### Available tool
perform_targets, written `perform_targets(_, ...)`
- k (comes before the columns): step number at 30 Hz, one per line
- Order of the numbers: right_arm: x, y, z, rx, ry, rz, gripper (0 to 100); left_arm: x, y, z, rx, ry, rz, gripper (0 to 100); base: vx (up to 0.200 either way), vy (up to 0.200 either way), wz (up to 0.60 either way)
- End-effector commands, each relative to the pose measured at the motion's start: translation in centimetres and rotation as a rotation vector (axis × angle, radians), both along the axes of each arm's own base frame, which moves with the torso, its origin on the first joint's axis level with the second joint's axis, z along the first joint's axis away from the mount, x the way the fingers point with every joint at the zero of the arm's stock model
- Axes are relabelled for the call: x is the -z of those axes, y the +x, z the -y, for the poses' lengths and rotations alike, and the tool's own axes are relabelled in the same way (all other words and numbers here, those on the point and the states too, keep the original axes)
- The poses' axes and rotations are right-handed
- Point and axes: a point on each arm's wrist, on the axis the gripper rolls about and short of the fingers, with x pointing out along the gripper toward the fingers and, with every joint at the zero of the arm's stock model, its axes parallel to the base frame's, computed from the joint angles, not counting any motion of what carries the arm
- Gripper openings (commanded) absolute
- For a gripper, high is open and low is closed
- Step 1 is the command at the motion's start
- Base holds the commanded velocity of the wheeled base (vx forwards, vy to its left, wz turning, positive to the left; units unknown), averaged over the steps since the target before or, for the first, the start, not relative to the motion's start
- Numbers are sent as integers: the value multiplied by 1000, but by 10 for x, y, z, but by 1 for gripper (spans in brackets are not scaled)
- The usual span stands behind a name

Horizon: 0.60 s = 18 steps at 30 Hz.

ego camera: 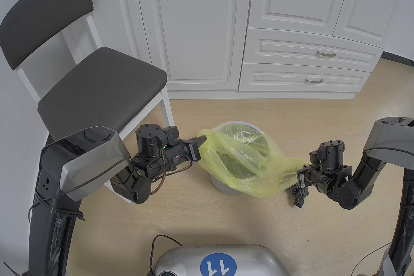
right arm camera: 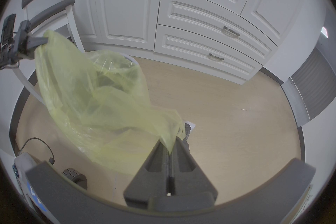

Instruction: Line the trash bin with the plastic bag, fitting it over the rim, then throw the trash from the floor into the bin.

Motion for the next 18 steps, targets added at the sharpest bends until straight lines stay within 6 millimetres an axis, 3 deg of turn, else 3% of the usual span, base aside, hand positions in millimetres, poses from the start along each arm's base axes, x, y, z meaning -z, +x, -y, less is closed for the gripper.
perform_targets(1, 2, 0, 3, 8, -5, -6, 0, 2, -16, -33, 68, 95, 58, 0, 0, 0, 0)
perform_targets(10, -9, -8, 15, 8, -53, -3, 0, -16, -13, -47, 35, 96, 84, 0, 0, 0, 0)
perform_targets(18, -9, -18, 25, -10, -122, -36, 0, -30, -16, -53, 28, 124, -1, 0, 0, 0, 0)
